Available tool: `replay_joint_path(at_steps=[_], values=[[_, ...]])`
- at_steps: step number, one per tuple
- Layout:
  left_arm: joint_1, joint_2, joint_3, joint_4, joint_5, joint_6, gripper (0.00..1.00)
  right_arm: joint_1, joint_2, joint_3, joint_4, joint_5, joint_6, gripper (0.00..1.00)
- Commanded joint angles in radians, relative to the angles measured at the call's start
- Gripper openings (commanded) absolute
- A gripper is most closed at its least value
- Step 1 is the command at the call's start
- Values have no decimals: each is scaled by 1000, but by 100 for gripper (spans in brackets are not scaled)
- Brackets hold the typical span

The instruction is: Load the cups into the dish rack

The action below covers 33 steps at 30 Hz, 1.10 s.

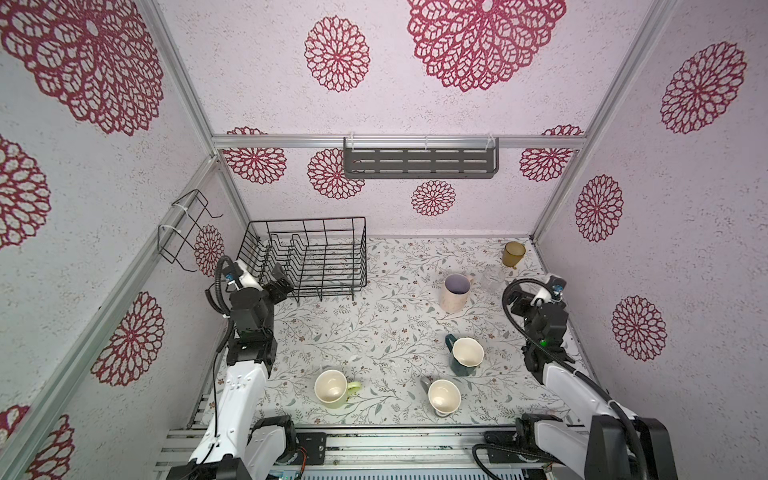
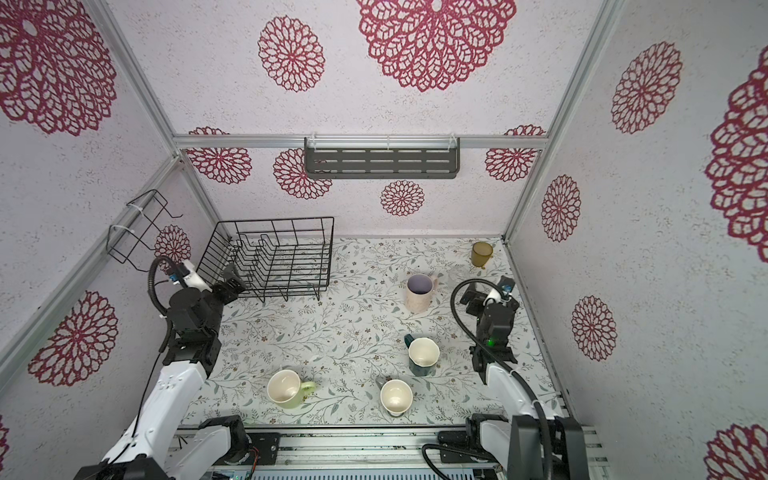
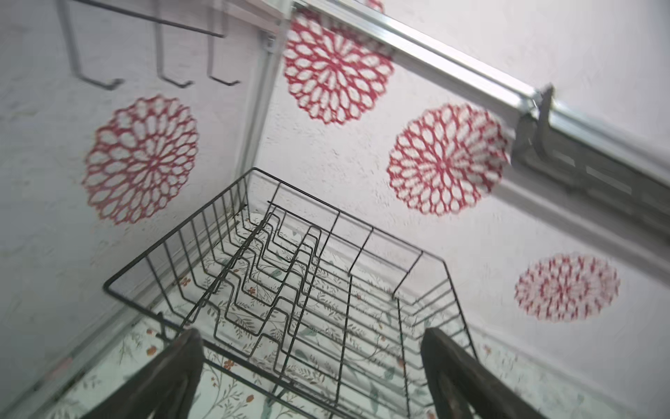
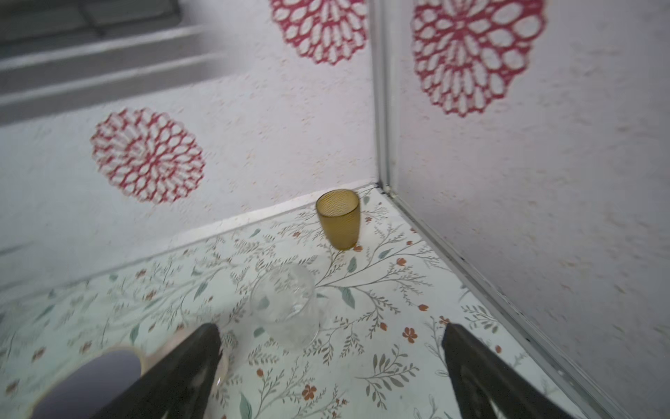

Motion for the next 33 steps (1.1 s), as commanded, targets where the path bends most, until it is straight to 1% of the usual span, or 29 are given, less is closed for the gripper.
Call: replay_joint_path(at_steps=[1,2,3,5,8,10,13,17,19,21,25,29,33], values=[[19,7,-13,-241,-90,-243,97,-5,-55,68,-372,180,194,99],[22,11,-11,-228,-16,-203,97,-5,-72,64,-387,172,212,99],[22,18,-3,-226,36,-192,97,-7,-86,55,-392,163,244,99],[20,47,28,-234,139,-170,97,-24,-107,34,-359,60,279,99],[-2,108,119,-341,227,-153,97,-23,-82,91,-440,5,333,95],[-38,136,160,-386,268,-139,97,-16,-31,149,-489,-62,343,93],[-128,175,213,-428,282,-105,97,19,33,231,-547,-157,310,93],[-246,270,331,-518,259,-42,97,88,49,267,-606,-152,267,93],[-288,326,386,-564,242,-17,97,98,49,271,-618,-161,258,93],[-324,390,424,-573,235,15,97,98,45,280,-639,-174,249,92],[-371,526,503,-542,324,96,97,99,27,271,-655,-175,245,93],[-383,680,619,-559,379,93,97,100,35,304,-693,-191,218,92],[-405,818,762,-633,394,106,97,100,23,316,-710,-194,226,92]])
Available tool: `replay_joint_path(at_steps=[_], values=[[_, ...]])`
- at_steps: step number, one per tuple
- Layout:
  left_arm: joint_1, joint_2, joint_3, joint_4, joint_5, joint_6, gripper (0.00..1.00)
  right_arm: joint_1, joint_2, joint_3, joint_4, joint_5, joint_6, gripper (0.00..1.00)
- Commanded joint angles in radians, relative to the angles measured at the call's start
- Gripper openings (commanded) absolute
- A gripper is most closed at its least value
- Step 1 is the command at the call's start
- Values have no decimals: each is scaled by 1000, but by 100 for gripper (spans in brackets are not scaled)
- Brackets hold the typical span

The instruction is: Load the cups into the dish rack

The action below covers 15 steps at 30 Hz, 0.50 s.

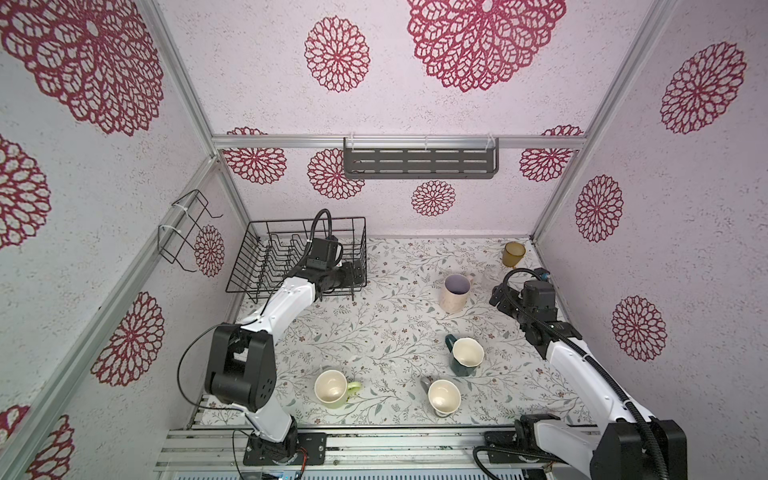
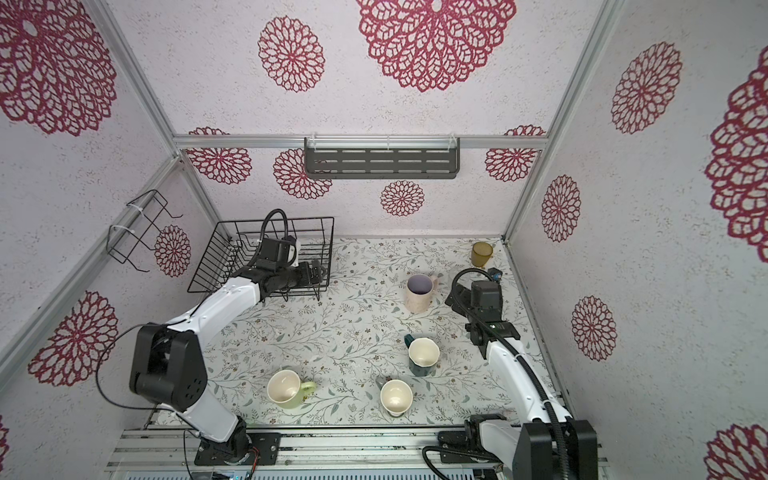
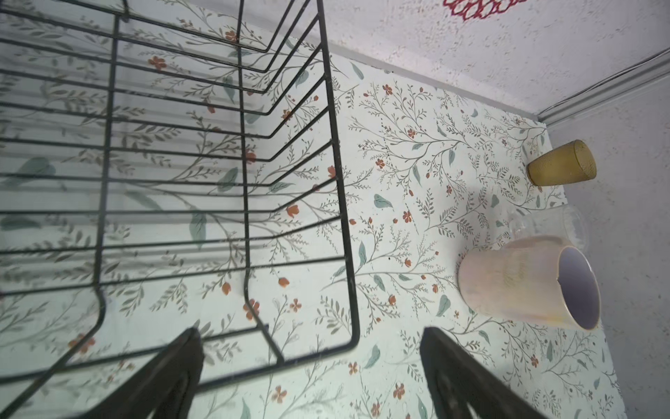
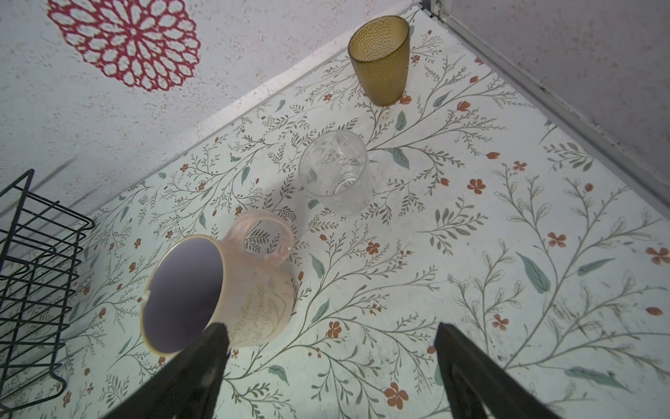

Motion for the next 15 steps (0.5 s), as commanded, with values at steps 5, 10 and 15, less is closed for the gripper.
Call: replay_joint_path(at_steps=[5,10,15], values=[[-73,175,204,-129,40,81,97,-1,-54,54,-54,-23,-14,92],[-116,278,254,-157,86,76,97,0,-93,58,-76,-28,-26,92],[-181,301,292,-199,148,65,91,-1,-125,60,-90,-33,-22,92]])
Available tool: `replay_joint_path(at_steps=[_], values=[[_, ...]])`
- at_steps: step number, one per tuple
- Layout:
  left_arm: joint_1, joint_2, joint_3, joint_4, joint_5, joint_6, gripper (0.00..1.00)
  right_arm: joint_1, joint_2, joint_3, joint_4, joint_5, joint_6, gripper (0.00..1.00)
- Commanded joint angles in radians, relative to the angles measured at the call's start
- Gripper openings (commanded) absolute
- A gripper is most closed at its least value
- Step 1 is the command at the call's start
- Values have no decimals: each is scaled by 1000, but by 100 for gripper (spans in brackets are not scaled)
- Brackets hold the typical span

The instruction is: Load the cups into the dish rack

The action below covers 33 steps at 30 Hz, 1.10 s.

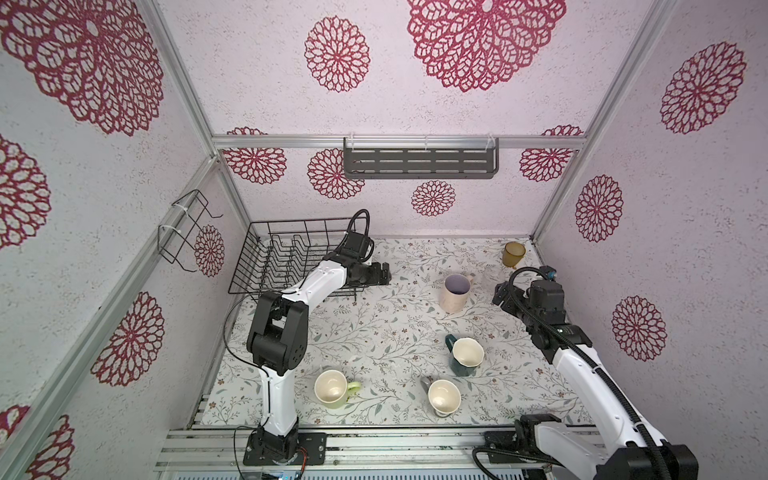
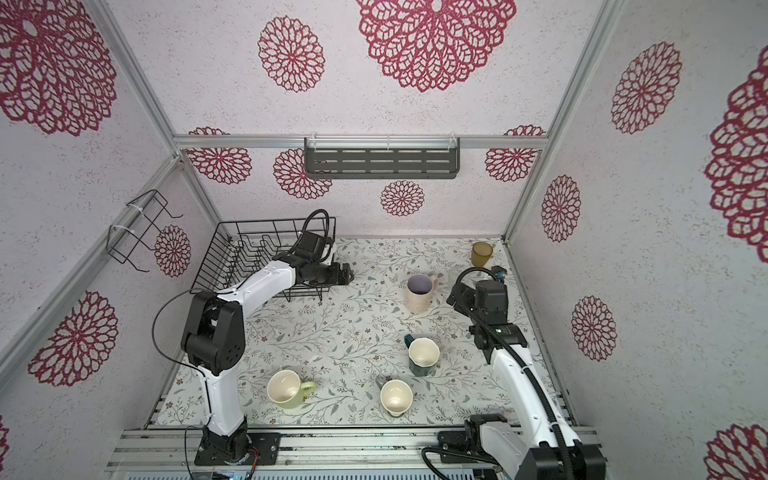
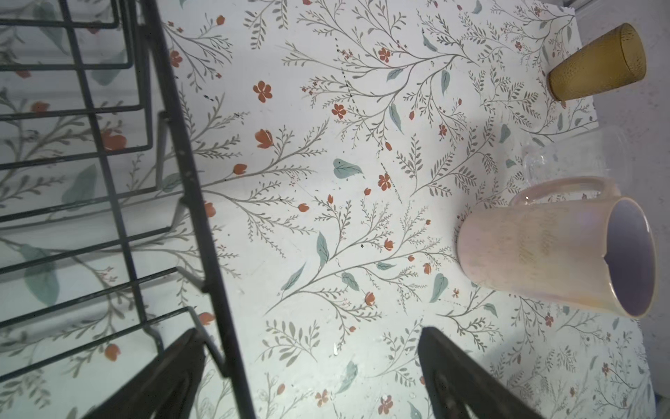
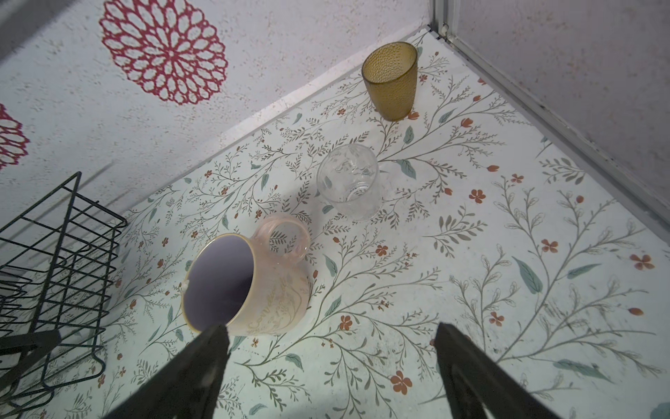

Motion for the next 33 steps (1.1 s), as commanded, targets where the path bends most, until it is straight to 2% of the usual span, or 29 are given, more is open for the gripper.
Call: replay_joint_path(at_steps=[1,7,14,20,24,25,26,30,33], values=[[-74,11,13,-55,96,2,91,0,-31,35,-12,-24,-17,92],[-192,-6,19,-20,106,-26,92,0,-38,35,-23,-51,-19,92],[-244,-18,57,14,168,-100,90,0,18,82,-53,-120,-26,92],[-247,-203,33,20,147,-105,91,2,53,144,-117,-178,-89,86],[-240,-355,-17,-6,59,-85,93,23,88,176,-109,-248,-81,75],[-230,-383,-38,-15,35,-90,93,43,98,188,-112,-232,-58,69],[-216,-414,-50,-31,17,-97,93,69,108,199,-112,-210,-50,68],[-144,-544,-112,-151,-117,-107,94,223,160,262,-95,-86,-80,66],[-75,-655,-188,-211,-207,-98,96,285,239,316,-99,-102,-97,62]])
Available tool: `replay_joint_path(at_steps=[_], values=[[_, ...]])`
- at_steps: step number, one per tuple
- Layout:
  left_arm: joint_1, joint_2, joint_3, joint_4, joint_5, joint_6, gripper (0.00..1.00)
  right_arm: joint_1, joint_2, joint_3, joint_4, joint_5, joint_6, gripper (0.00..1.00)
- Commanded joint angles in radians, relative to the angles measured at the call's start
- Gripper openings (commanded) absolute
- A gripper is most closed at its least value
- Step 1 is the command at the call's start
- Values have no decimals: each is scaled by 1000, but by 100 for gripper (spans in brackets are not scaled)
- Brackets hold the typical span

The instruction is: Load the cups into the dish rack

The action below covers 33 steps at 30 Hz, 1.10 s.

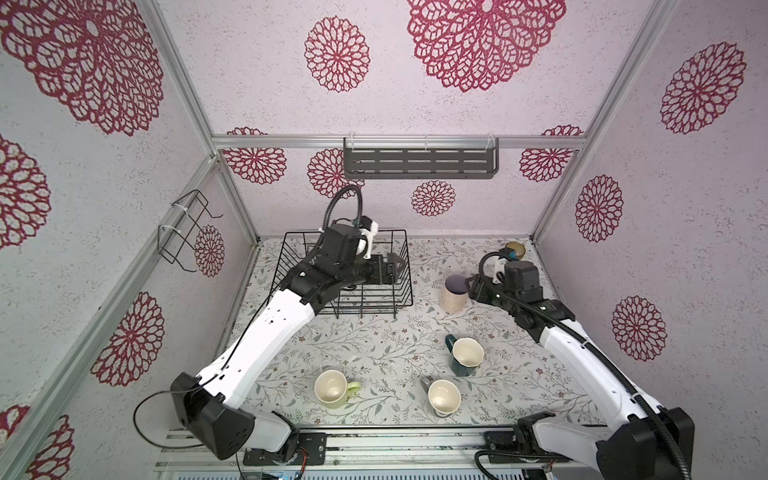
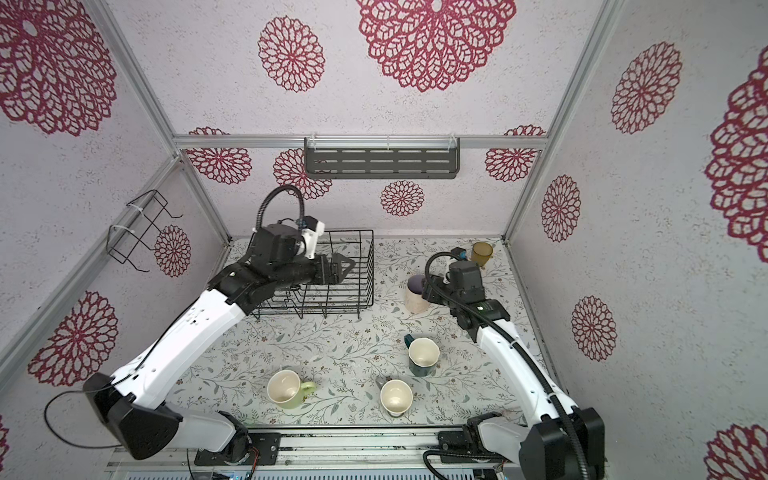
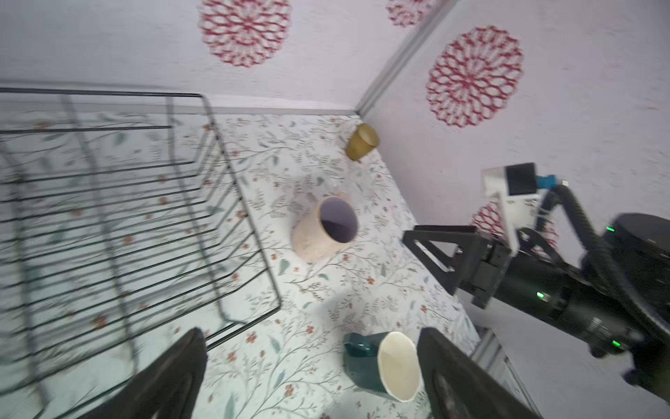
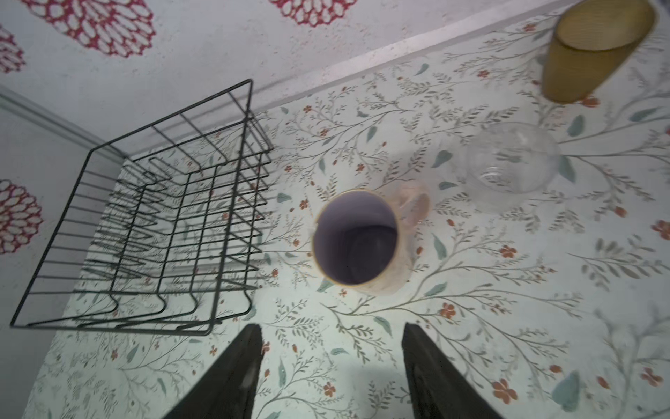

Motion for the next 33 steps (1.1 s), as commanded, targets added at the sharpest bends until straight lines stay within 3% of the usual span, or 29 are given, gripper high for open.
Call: replay_joint_path(at_steps=[1,10,19,22,29,33], values=[[79,-79,-90,-138,-149,1,96,57,70,78,12,18,-39,59],[336,-313,-295,-238,-231,6,99,185,394,326,-17,41,-75,55],[520,-320,-461,-195,-231,68,97,207,728,646,-113,20,-65,53],[563,-302,-455,-202,-169,74,98,217,812,736,-156,9,-65,49],[585,-345,-494,-164,-120,69,97,222,919,840,-172,93,-84,35],[600,-330,-503,-146,-43,52,98,219,980,923,-203,186,-98,14]])
